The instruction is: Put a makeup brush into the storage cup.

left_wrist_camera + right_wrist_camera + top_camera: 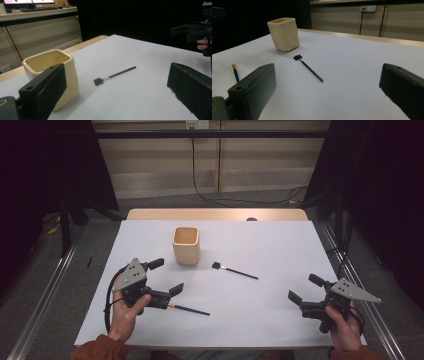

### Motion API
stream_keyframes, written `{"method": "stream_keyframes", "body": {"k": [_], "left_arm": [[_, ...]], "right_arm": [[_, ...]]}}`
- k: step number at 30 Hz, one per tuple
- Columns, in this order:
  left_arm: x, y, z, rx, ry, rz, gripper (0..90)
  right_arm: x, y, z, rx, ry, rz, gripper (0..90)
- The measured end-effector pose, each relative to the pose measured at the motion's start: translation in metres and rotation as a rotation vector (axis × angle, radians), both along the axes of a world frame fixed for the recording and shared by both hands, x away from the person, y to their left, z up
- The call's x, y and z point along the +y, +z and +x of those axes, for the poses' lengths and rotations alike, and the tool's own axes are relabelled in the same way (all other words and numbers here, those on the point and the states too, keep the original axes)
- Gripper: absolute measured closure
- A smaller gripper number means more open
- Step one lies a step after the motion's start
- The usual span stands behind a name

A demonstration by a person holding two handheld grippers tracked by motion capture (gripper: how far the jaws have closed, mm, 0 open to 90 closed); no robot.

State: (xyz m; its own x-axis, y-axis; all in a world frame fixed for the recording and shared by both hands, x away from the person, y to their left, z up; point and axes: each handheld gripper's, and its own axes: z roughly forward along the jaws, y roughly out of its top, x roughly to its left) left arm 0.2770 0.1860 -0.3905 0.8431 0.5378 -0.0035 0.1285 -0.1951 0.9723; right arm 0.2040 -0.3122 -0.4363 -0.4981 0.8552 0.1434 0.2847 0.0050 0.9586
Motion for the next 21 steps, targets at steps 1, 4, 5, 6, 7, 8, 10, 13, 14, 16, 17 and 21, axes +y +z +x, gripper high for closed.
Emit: {"method": "stream_keyframes", "body": {"k": [1, 4, 5, 6, 7, 8, 10, 13, 14, 16, 17, 21], "left_arm": [[-0.002, 0.0, 0.001, 0.008, -0.002, 0.003, 2.4], [-0.006, 0.001, 0.005, 0.013, -0.017, 0.016, 2.3], [-0.007, 0.001, 0.006, 0.015, -0.022, 0.02, 2.3], [-0.007, 0.002, 0.007, 0.02, -0.025, 0.02, 2.3], [-0.008, 0.002, 0.007, 0.02, -0.028, 0.02, 2.3], [-0.008, 0.003, 0.008, 0.008, -0.03, 0.022, 2.3], [-0.01, 0.004, 0.008, 0.0, -0.036, 0.029, 2.3], [-0.013, 0.004, 0.01, 0.007, -0.066, 0.044, 2.0], [-0.014, 0.005, 0.01, 0.011, -0.07, 0.051, 2.0], [-0.017, 0.005, 0.011, 0.015, -0.081, 0.065, 2.1], [-0.018, 0.006, 0.011, 0.016, -0.086, 0.077, 2.1], [-0.023, 0.009, 0.016, 0.048, -0.106, 0.115, 2.1]], "right_arm": [[0.0, 0.0, 0.0, 0.0, 0.001, 0.0, 0.2], [0.0, 0.0, 0.0, -0.003, 0.003, 0.0, 0.1], [0.0, 0.0, -0.001, -0.003, 0.005, -0.001, 0.1], [0.0, 0.0, -0.001, -0.002, 0.006, -0.001, 0.1], [0.0, 0.0, -0.001, -0.004, 0.007, -0.002, 0.1], [0.0, 0.0, -0.001, -0.004, 0.007, -0.002, 0.1], [0.0, 0.0, -0.001, -0.003, 0.006, -0.003, 0.1], [0.0, 0.0, -0.001, -0.006, -0.001, -0.007, 0.2], [0.0, 0.0, -0.001, -0.006, -0.002, -0.005, 0.2], [0.0, 0.0, -0.001, -0.004, 0.001, -0.003, 0.1], [0.0, 0.0, -0.001, -0.004, 0.001, -0.003, 0.1], [0.0, 0.0, -0.001, -0.003, 0.004, -0.006, 0.1]]}}
